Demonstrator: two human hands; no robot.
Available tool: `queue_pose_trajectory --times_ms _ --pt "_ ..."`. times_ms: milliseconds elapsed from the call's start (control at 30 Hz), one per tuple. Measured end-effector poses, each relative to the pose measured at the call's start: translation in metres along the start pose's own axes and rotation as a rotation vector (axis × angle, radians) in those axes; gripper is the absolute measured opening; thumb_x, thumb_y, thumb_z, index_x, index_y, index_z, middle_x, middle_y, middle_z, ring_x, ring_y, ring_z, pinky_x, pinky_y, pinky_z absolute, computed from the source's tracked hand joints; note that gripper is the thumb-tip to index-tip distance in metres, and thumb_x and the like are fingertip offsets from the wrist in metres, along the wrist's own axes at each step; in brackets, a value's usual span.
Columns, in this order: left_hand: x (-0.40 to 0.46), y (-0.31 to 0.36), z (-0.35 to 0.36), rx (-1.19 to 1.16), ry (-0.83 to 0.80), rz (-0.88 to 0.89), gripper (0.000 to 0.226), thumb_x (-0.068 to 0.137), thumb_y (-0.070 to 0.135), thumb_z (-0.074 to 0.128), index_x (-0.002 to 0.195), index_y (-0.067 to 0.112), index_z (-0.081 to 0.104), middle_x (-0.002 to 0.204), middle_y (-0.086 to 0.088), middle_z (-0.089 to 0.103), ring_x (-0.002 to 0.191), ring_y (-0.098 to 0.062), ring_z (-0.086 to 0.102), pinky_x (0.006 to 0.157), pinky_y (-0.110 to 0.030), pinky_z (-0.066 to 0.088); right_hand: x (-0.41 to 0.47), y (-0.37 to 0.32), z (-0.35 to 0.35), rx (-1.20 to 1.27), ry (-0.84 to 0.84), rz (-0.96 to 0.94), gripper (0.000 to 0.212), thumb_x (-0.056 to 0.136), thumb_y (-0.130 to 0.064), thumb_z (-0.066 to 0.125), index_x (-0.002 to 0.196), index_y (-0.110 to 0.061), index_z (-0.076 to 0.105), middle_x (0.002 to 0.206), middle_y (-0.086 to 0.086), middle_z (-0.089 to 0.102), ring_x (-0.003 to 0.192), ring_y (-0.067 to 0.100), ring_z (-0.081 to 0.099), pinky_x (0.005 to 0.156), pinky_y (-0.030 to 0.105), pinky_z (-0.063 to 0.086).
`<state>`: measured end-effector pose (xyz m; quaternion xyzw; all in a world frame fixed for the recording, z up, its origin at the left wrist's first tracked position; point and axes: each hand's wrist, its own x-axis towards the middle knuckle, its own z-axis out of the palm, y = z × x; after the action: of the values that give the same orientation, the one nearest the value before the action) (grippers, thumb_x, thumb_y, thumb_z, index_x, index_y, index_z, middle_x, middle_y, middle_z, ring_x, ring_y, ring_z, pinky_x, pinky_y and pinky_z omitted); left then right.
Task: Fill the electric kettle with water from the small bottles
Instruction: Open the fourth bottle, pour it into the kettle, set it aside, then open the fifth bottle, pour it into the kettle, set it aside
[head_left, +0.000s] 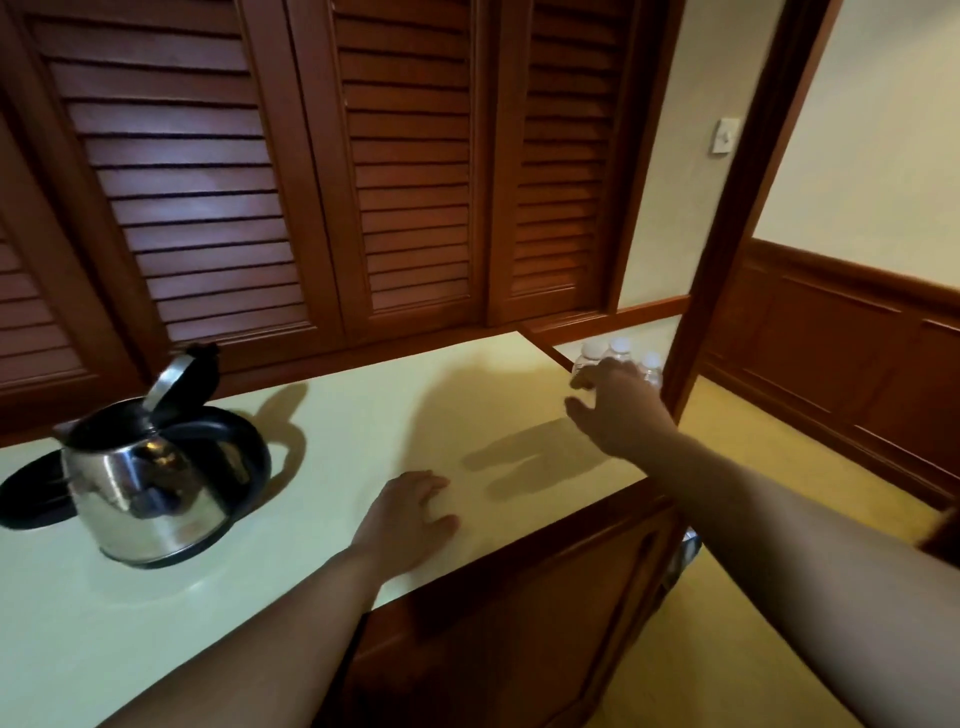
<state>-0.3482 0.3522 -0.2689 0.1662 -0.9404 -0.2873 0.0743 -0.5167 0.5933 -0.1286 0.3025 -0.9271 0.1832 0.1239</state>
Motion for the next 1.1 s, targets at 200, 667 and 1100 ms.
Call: queue_pose_trajectory --times_ms 200,667,1100 --pt "-0.044 -0.028 -0.037 -0.076 0.133 -0.016 0.05 0.088 0.031 0.077 0.136 0.029 0.065 0.129 0.016 0.066 0.111 0.001 0.063 0.091 -0.006 0.037 -0.038 -0.058 0.046 0.071 -0.229 -0.091 0.034 0.096 -0.041 0.062 0.127 -0.027 0.064 0.129 -0.005 0.061 0.119 0.016 0.052 0.103 0.042 0.047" --pt "-0.212 -0.164 -0.135 -0.081 0.377 -0.229 0.033 0.087 0.046 0.071 0.119 0.038 0.072 0.115 0.019 0.066 0.099 0.002 0.064 0.092 -0.022 0.051 -0.098 -0.268 0.158 0.181 -0.526 -0.577 0.047 0.094 -0.043 0.056 0.139 -0.027 0.058 0.142 -0.006 0.054 0.135 0.018 0.045 0.112 0.037 0.036" --pt "-0.309 -0.232 -0.196 -0.206 0.792 -0.675 0.042 0.082 0.037 0.081 0.118 0.035 0.061 0.124 0.01 0.048 0.118 -0.017 0.059 0.107 -0.037 0.05 -0.13 -0.352 0.204 0.199 -0.472 -0.715 0.08 0.086 -0.078 0.038 0.151 -0.032 0.044 0.162 -0.007 0.036 0.149 0.016 0.03 0.124 0.037 0.02"
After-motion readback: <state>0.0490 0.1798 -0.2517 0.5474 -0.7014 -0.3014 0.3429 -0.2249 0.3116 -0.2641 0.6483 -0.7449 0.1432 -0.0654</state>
